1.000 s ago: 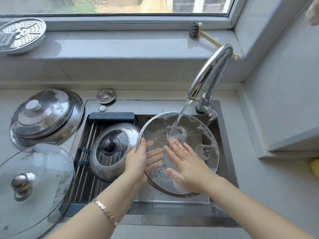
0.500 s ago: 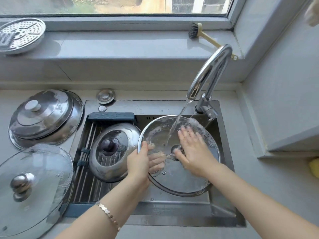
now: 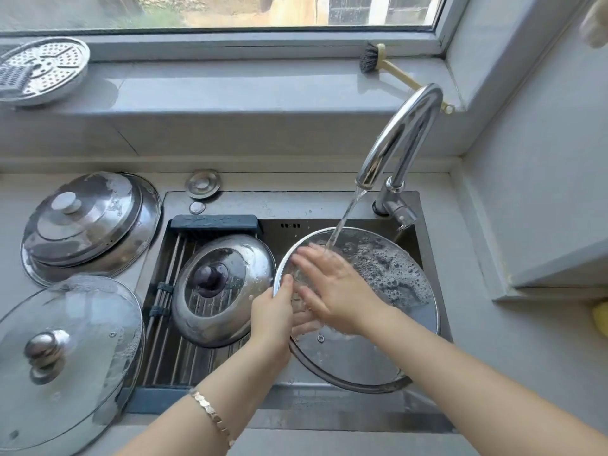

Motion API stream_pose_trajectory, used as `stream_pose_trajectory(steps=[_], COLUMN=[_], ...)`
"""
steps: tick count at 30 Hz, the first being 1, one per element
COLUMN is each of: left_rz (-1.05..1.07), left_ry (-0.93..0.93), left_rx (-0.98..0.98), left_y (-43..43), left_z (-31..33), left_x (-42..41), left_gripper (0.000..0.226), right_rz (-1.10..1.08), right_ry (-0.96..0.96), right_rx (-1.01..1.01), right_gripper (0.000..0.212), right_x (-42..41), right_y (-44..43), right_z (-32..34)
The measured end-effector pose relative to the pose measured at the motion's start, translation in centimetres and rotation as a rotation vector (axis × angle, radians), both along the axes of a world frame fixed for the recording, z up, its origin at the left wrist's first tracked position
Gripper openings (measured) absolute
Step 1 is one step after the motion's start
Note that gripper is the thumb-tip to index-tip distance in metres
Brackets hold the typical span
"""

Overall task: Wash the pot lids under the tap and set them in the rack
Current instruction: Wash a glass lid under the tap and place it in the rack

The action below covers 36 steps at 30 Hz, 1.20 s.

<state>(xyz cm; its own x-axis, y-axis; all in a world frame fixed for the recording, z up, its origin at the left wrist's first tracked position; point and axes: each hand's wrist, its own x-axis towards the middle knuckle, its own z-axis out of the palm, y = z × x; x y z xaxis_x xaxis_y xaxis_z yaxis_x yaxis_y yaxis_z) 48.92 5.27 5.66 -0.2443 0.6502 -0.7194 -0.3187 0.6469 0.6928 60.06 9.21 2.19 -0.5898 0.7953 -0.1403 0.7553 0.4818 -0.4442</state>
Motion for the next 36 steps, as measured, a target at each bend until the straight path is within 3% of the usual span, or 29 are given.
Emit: stream_pose_trajectory(steps=[4,9,12,14,19,23,26,29,31,33,36], left_rz=[-0.011,0.06,-0.033,-0.16,-0.525,-0.669,-0.544,-0.303,-0.137,-0.073,-0.059], left_ry=[0.002,0.166,0.446,0.64,1.204,1.4,1.269,0.842,0.561,0.405,0.252], left_rx=[0.014,0.11,0.223,0.318,0.406,0.404,0.381,0.292,0.199,0.14,0.133], left_y=[0.4,1.5,2.1,2.5,3.5,3.6,3.6,3.5,3.2,2.5,1.1], left_z=[0.5,1.4,2.0,3.0,5.8,6.0,4.7,3.3,2.8,2.4,1.9], left_x=[-0.6,-1.2,-1.4,-1.4,-0.6,-0.5,-2.3,-3.8,-3.8,-3.2,-1.8], left_gripper=[0.027,0.024,0.027,0.031,0.021,0.011,0.017,0.025,0.022,0.016,0.012], right_rz=[-0.393,-0.664,-0.712,-0.712,-0.775,-0.751,-0.737,-0.702,-0.699,-0.774,-0.851], right_ry=[-0.06,-0.017,0.007,0.047,0.047,0.063,0.183,0.308,0.281,0.206,0.17], right_rx=[0.0,-0.11,-0.345,-0.469,-0.501,-0.506,-0.5,-0.501,-0.523,-0.483,-0.235], right_gripper=[0.058,0.062,0.055,0.035,0.03,0.037,0.041,0.046,0.056,0.066,0.067], right_x=[1.7,2.2,1.7,1.8,2.3,1.9,1.1,-0.4,-1.6,-2.3,-2.7], right_y=[1.8,0.0,-1.8,-2.6,-3.7,-4.0,-4.2,-4.5,-4.1,-2.8,-0.2], right_z=[-1.3,-2.3,-2.5,-2.6,-1.9,-1.6,-1.2,-1.0,-1.4,-2.0,-1.7])
